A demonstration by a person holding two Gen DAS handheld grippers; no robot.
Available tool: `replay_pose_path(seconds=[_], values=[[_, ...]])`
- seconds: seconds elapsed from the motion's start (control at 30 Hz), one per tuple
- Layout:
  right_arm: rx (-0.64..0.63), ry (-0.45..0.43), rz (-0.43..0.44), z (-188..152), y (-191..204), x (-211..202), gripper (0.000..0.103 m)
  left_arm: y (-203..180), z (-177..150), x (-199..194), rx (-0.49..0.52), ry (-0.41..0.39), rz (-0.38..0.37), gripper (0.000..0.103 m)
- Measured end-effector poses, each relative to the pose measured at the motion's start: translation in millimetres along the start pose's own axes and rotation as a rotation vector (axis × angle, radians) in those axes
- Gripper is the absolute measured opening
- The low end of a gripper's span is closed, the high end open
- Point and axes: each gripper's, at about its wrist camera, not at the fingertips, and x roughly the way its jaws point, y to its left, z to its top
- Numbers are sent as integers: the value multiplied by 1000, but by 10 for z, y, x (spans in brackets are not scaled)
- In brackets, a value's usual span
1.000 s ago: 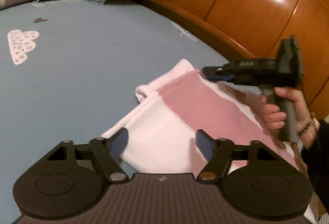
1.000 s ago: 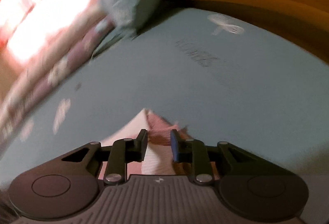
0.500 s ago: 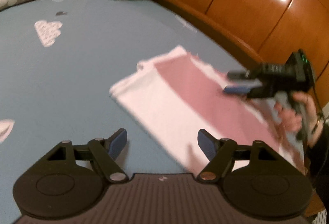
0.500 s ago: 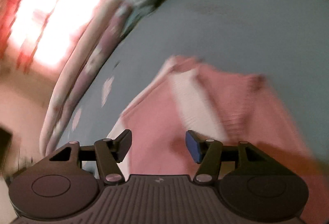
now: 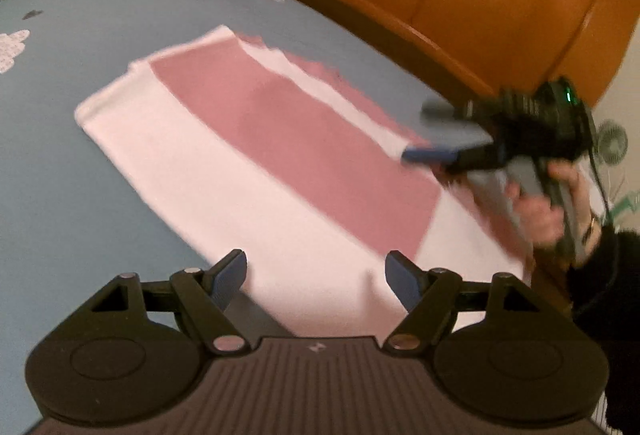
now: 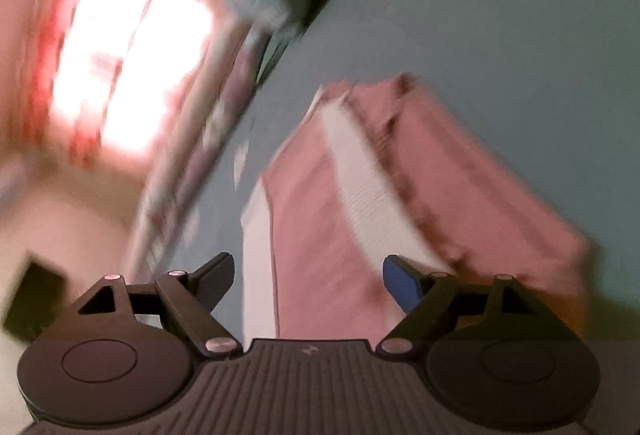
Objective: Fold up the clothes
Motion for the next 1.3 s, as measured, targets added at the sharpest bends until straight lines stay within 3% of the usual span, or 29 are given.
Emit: replay_pose_path(seconds=[0.07, 0.2, 0.27, 0.37, 0.5, 0.6, 0.8, 0.97, 1.07, 1.2, 1.3], values=[[56, -83, -50, 13, -66, -213, 91, -35, -65, -35, 8, 10, 9, 76], [72, -107, 154, -190, 29, -426, 97, -68, -78, -81, -21, -5, -2, 76], [32, -109, 131, -346, 68, -424, 99, -102, -62, -71, -49, -7, -27, 76], [72, -71, 101, -517, -105, -324, 98, -205, -75, -1, -55, 3, -41, 76], [127, -103, 157, -532, -326, -451, 94, -384, -170, 107, -36, 42, -73, 76], [111, -118, 14, -520, -336, -582, 99, -553, -267, 209, 13, 78, -65, 76], [-41, -134, -71, -539, -20, -704, 100, -834, -408, 348, 90, 109, -63, 76], [-51, -96, -161, -534, -194, -600, 98, -910, -482, 424, 92, 111, -60, 77], [-54, -147, -204, -600, -115, -745, 97, -861, -508, 385, 62, 105, -53, 76], [-324, -188, -319, -945, 384, -936, 97, -818, -418, 209, 60, 41, -37, 77], [-566, -206, -464, -1403, 686, -951, 97, -717, -388, 93, 12, -3, -41, 77]])
